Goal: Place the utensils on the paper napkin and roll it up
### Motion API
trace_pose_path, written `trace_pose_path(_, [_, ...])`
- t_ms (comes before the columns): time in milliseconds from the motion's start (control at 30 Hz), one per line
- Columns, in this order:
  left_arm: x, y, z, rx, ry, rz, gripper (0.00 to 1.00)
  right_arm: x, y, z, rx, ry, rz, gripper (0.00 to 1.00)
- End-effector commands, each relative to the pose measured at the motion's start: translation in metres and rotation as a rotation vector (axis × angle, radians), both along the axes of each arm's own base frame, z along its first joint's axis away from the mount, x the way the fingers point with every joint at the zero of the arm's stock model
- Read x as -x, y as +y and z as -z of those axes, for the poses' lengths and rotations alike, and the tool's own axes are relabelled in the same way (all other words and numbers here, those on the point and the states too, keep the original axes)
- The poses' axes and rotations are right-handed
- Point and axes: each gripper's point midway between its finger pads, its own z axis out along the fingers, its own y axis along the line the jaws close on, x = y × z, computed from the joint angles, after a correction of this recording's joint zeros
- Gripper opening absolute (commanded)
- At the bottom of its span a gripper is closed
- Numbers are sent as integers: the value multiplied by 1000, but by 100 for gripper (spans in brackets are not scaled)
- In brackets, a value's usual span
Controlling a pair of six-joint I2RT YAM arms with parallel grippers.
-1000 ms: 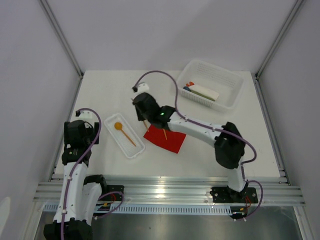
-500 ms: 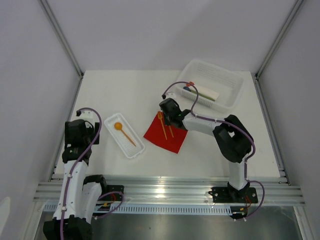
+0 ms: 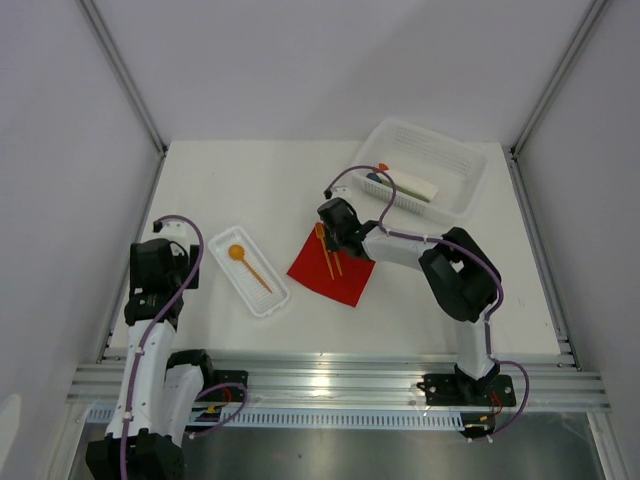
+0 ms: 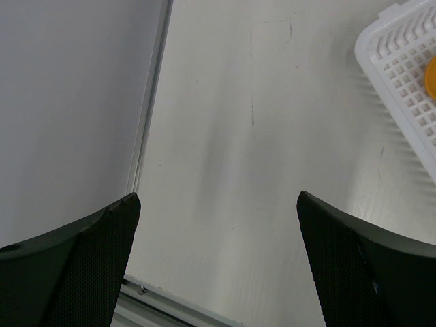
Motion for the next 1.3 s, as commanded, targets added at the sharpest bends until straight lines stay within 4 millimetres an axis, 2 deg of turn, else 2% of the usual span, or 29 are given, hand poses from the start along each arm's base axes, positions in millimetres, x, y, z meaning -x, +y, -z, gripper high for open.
trace_pose_path(0, [-2,1,-3,7,-19,-5,100,-4,9,3,-30,-11,9,0])
trace_pose_path(233, [-2,1,-3,6,-21,-6,99,3,9,12,-12,8,8,0])
trace_pose_path(767, [-2,0,-2,11,-19,-2,100,4,6,22,14,19,11,1])
trace_pose_path(967, [-2,0,-4,10,-25,-2,100,6,8,20,15,20,2,18])
trace_pose_path(1267, [-2,-1,-5,11,-30,2,100,4,10,-8,10,-22,-13,28])
